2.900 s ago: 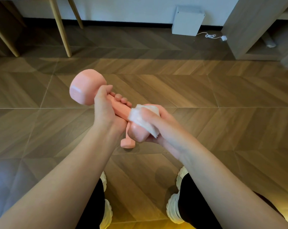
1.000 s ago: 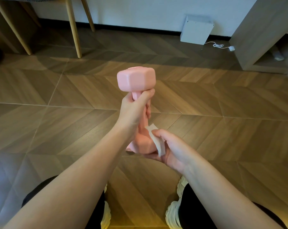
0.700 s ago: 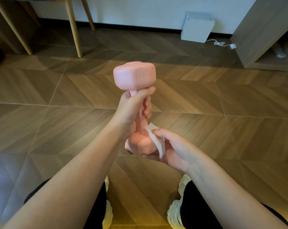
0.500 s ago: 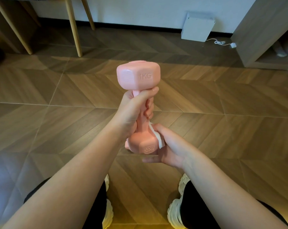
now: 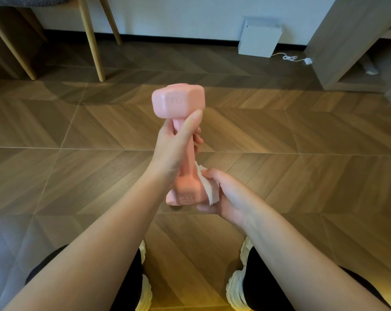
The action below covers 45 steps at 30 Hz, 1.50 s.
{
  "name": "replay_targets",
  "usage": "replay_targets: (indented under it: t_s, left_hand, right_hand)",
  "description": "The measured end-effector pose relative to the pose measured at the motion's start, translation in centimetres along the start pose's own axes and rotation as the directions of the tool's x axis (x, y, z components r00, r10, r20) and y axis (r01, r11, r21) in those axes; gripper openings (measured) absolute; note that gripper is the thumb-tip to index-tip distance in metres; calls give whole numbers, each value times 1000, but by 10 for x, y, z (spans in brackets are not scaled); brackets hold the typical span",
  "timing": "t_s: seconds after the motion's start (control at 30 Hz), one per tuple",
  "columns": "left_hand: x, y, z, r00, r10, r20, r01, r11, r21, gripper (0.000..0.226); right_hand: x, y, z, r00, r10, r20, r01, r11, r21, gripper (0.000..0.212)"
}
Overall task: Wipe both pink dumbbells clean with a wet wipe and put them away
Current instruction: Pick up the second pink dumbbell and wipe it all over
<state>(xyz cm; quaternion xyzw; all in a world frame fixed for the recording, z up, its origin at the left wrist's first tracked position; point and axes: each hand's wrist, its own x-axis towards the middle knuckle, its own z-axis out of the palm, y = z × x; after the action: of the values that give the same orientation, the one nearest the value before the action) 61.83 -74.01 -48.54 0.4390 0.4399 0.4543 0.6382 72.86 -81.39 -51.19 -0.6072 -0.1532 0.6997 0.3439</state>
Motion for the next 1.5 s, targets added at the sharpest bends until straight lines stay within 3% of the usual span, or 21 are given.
replay_targets:
  t_s: [0.1,0.2,0.33,0.47,0.6,0.73,0.83,0.97,1.1,1.17,1.27,1.33,1.5]
  left_hand:
    - [-5,0,4,992,-49,-116,52,998,23,55]
    - [-7,2,5,990,-58,-128,56,998,-15,56]
    - [-5,4,2,996,-77,-54,74,996,-53,68]
    - [-4,5,-4,993,-88,77,95,991,-95,71]
    - [-8,2,2,975,-68,212,95,988,-121,63]
    - [-5,3,1,955,-65,288,107,986,-131,65]
    - [0,4,-2,968,-44,246,65,995,-78,72]
    - [0,2,1,993,-83,79,77,994,79,84]
    - [-6,2,8,996,-86,40,81,992,100,79]
    - [-7,6,7,995,-65,78,58,995,81,78]
    - [-7,12,2,988,-75,136,81,996,-39,84]
    - [-7,13,-2,986,-82,149,98,989,-107,86]
    - [-8,9,2,976,-114,183,148,971,-186,87]
  right_hand:
    - [0,2,1,1000,6,5,-6,1000,9,13]
    - [4,7,10,999,38,-11,-38,999,-19,23]
    - [9,6,8,998,54,-40,-60,988,-143,24]
    - [4,1,-7,993,62,101,-42,981,-190,15]
    - [11,7,0,994,110,-17,-111,959,-263,27]
    - [8,1,-6,993,98,59,-79,963,-258,26]
    - [8,1,-13,995,47,91,-28,979,-202,38]
    - [15,7,-5,996,66,-58,-75,984,-164,30]
    - [19,9,5,991,71,-115,-92,978,-185,22]
    - [15,5,4,995,84,-61,-95,974,-207,22]
    - [8,-1,-8,987,87,132,-54,969,-240,22]
    - [8,0,-11,983,87,163,-42,963,-265,27]
    - [18,10,4,999,19,-51,-37,922,-386,42]
